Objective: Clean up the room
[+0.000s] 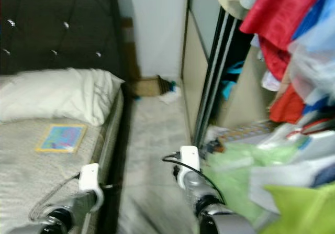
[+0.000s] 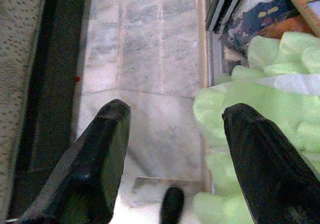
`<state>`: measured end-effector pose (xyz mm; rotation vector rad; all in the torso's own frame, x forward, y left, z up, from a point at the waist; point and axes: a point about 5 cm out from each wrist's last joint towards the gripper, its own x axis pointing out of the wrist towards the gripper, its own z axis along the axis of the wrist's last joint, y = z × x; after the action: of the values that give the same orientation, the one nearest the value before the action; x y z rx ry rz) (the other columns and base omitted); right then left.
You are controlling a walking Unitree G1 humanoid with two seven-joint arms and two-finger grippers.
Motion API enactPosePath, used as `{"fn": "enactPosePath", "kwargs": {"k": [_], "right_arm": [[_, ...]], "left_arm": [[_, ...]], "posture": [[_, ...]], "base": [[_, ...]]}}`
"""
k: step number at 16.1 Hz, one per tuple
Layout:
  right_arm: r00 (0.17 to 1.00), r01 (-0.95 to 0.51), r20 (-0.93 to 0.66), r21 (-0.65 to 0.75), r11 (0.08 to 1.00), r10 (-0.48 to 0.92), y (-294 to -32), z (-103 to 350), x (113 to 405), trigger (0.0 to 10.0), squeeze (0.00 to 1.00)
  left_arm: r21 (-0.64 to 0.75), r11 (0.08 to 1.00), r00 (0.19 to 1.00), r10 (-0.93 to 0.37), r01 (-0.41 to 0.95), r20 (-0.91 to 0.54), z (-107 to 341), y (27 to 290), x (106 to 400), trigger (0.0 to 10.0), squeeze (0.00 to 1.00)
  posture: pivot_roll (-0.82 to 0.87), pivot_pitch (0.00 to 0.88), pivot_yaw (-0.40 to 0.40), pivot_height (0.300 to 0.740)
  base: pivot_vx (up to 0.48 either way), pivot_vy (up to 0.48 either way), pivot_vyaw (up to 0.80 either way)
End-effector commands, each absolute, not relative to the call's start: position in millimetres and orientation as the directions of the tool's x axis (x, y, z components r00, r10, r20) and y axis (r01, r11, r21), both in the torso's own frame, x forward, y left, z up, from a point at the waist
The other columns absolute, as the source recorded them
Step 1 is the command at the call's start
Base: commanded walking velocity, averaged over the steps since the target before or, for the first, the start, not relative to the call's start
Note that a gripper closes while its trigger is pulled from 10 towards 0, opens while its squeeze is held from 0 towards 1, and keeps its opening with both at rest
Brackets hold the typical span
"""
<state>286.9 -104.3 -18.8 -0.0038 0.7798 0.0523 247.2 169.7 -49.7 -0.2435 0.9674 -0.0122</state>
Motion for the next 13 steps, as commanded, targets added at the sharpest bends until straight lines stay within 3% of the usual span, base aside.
{"fn": "enactPosePath", "kwargs": {"k": [1,5,10,11,13], "right_arm": [[0.721,-0.04,-0.692,0.016,0.999,0.04,-102,-15,290,10.0,0.0],[0.634,-0.043,-0.773,-0.074,0.996,-0.03,-111,-27,278,10.0,0.0],[0.639,-0.048,-0.769,-0.051,0.998,-0.009,-112,-29,277,10.0,0.0],[0.66,-0.071,-0.751,-0.044,0.997,0.014,-115,-27,279,10.0,0.0],[0.634,-0.056,-0.773,-0.04,0.998,0.005,-127,-34,271,10.0,0.0]], "left_arm": [[-0.208,0.977,0.571,-0.141,-0.053,-0.809,-46,168,252,10.0,0.0],[-0.147,0.984,0.511,-0.179,0.104,-0.841,-48,172,247,10.0,0.0],[-0.067,0.997,0.594,-0.077,0.039,-0.801,-41,184,258,10.0,0.0],[-0.031,0.994,0.612,-0.09,0.106,-0.786,-37,183,262,10.0,0.0],[-0.033,0.996,0.576,-0.076,0.084,-0.814,-44,194,250,10.0,0.0]], "posture": [[-0.08,0.0,0.004,0.74],[-0.08,0.0,0.014,0.74],[-0.07,0.0,0.002,0.74],[-0.06,0.0,-0.004,0.74],[-0.07,0.0,-0.006,0.74]], "base": [[0.0,0.0,0.0],[0.0,0.0,0.0],[0.0,0.0,0.0],[0.0,0.0,0.0],[0.0,0.0,0.0]]}}
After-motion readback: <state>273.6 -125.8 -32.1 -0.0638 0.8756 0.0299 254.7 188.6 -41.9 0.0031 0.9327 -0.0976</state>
